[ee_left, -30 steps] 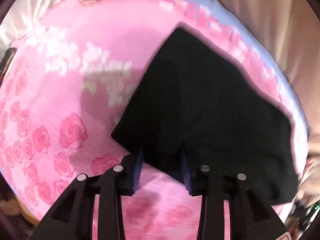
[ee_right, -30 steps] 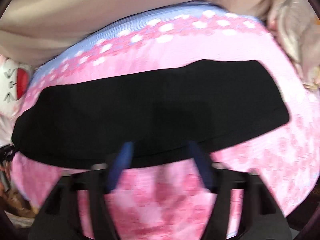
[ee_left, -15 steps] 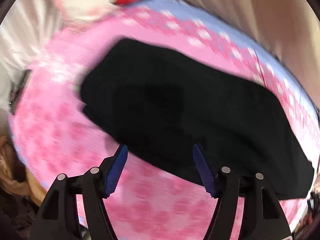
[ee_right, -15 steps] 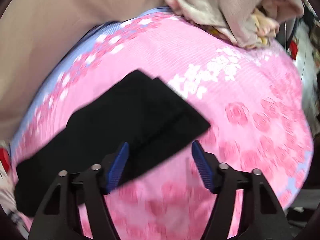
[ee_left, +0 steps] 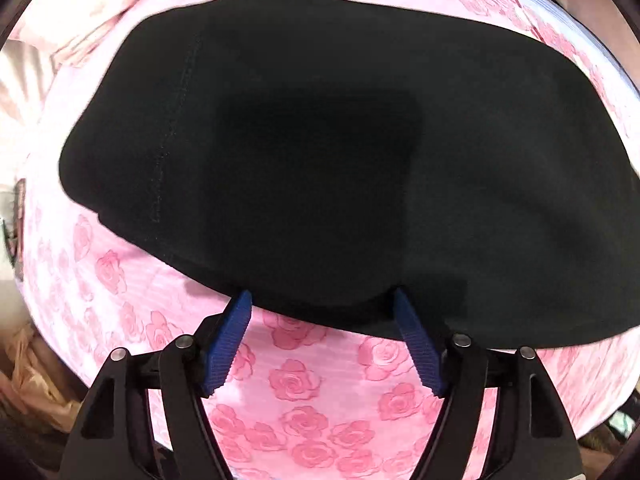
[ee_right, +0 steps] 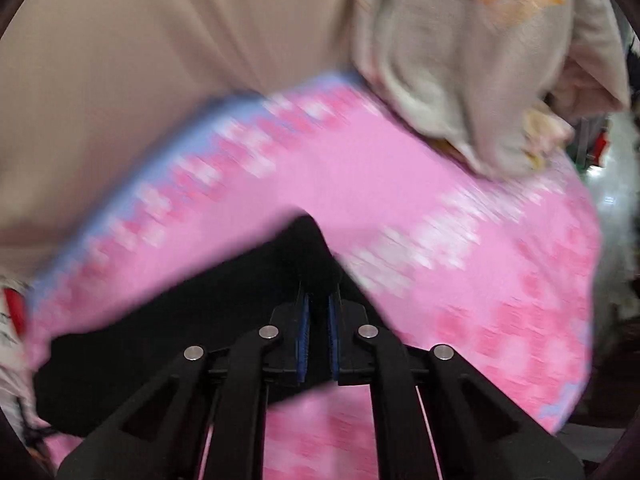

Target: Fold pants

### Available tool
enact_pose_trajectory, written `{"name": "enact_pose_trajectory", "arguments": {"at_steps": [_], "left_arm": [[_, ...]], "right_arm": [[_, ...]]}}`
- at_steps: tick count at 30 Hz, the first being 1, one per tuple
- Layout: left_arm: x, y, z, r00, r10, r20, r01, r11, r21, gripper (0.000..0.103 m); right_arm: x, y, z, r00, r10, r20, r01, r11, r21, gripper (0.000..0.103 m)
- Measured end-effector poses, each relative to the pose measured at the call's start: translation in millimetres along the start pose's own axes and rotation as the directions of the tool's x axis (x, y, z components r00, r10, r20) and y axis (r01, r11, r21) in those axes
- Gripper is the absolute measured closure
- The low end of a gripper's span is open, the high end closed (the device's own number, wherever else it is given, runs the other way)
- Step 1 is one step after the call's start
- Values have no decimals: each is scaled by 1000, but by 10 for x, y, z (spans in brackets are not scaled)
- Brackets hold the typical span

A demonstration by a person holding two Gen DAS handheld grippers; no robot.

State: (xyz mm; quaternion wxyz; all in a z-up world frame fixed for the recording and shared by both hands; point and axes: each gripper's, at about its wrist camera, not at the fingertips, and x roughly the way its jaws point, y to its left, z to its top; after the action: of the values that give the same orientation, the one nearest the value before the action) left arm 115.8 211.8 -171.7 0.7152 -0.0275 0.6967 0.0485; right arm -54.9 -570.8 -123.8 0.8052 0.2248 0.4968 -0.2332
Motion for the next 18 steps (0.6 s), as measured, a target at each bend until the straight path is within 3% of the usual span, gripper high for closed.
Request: {"name": "enact_pose_trajectory", "arguments": {"at_steps": [2,3,6,10,15,18], "left_arm": [[21,38,24,1000,-20,-12,20,1000,1,25],[17,44,38,1000,-25,-18,26,1000,13,25],[-15,57,66,1000,-10,-28,12,998,65,25],[-109,90,35,1000,20,-17,-18,996,86,28],[-586,-126,-108,989,10,147,-26,994,106,29],[-735,-517,-113,981,-34,190,9,991,135,29]], "right_arm": [[484,-224,-185,990,23,-142,-11,996,89,87],[462,-277,-256,994,23,-102,-8,989,146,71],[185,-210,-387,998,-59,1,58,985,164,46],[-39,-191,-539,991,-125,40,118,983,141,44],[-151,-206,-446,991,-85,108,72,991,116,44],[-23,-39,-218,992,-65,111,64,998,11,44]]}}
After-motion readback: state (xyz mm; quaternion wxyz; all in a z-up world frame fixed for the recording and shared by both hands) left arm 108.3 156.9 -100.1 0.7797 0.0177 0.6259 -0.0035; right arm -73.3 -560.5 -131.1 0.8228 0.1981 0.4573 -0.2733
